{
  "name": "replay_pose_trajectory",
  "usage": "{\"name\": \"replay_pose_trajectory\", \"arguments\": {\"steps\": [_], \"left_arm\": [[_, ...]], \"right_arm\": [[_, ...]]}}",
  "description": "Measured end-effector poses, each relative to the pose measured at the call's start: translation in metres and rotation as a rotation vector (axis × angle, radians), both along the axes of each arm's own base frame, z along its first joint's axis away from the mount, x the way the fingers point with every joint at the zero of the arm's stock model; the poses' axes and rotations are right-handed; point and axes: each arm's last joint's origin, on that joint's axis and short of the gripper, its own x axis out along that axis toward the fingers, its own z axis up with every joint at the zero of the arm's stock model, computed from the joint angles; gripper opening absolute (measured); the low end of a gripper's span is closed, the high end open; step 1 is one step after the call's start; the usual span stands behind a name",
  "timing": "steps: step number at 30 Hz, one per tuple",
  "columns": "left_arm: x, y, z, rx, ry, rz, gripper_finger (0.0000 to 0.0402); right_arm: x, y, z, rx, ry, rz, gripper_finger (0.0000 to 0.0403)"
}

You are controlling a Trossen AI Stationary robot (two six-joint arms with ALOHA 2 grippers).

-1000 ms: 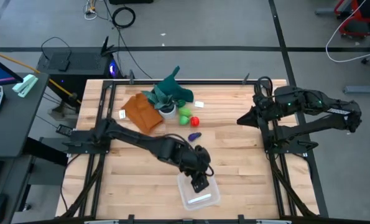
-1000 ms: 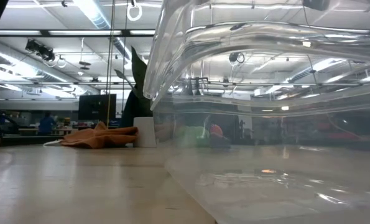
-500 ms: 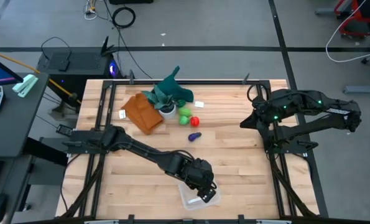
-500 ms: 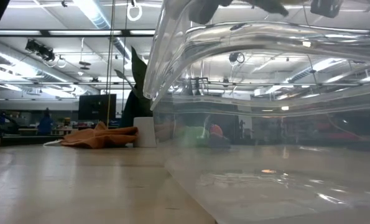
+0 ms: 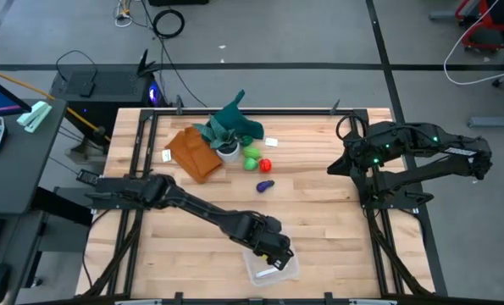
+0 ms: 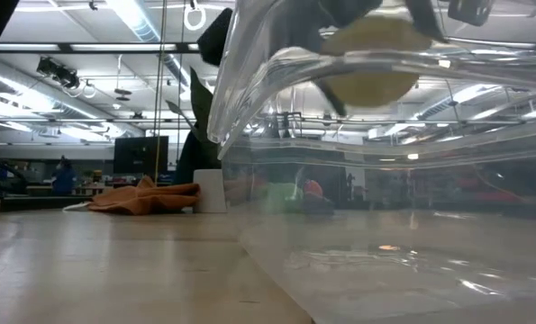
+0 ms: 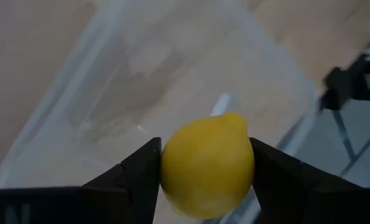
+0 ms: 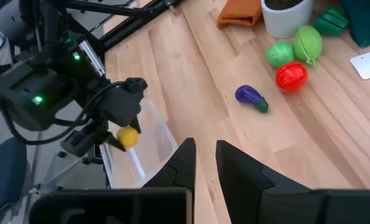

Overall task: Pick and placing Produce into tupperware
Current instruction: Put the lemon into the transparent bin

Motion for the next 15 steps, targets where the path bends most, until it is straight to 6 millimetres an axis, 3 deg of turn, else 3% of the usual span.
{"name": "replay_pose_trajectory", "arguments": {"steps": [15], "left_arm": [[-0.003,-0.009,-0.020,0.013,0.081,0.022,0.0217]], "right_arm": [[0.000,0.000,0.000,-0.002,-0.001,-0.001,0.0030]]}}
